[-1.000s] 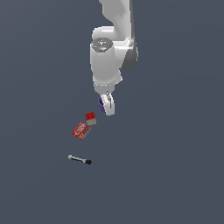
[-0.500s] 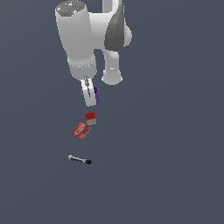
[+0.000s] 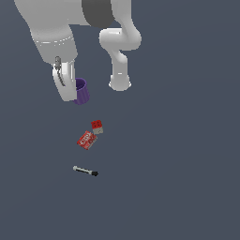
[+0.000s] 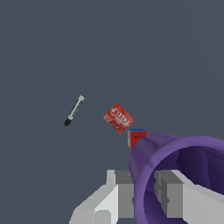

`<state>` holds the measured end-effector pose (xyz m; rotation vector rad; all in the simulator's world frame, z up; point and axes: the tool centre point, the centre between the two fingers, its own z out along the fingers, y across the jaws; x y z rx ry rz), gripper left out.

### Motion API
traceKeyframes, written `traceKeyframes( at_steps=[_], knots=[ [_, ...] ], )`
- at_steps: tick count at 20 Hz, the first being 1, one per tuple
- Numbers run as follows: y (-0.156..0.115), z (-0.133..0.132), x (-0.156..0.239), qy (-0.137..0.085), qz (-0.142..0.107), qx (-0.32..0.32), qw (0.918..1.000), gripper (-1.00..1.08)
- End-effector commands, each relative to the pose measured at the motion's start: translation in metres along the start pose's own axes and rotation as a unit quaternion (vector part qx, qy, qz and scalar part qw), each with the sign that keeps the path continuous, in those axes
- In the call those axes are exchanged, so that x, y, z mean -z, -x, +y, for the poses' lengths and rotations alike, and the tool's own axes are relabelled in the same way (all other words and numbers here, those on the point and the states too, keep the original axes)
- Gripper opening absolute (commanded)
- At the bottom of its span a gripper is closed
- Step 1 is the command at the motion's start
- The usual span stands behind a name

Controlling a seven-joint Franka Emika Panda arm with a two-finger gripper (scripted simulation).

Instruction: Pick up a designated object from a clutter of objects.

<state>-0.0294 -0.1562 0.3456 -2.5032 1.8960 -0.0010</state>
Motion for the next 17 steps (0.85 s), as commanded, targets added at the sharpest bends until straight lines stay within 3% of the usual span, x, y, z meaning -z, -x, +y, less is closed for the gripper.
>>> traceKeyframes(
  at_steps=[1, 9, 17],
  knots=[
    [-0.012, -0.002, 0.016, 0.0, 0.0, 0.001, 1.0, -1.0],
    [-0.037, -0.008, 0.046, 0.0, 0.0, 0.001, 1.0, -1.0],
    [-0.044, -0.01, 0.054, 0.0, 0.0, 0.001, 1.0, -1.0]
  ],
)
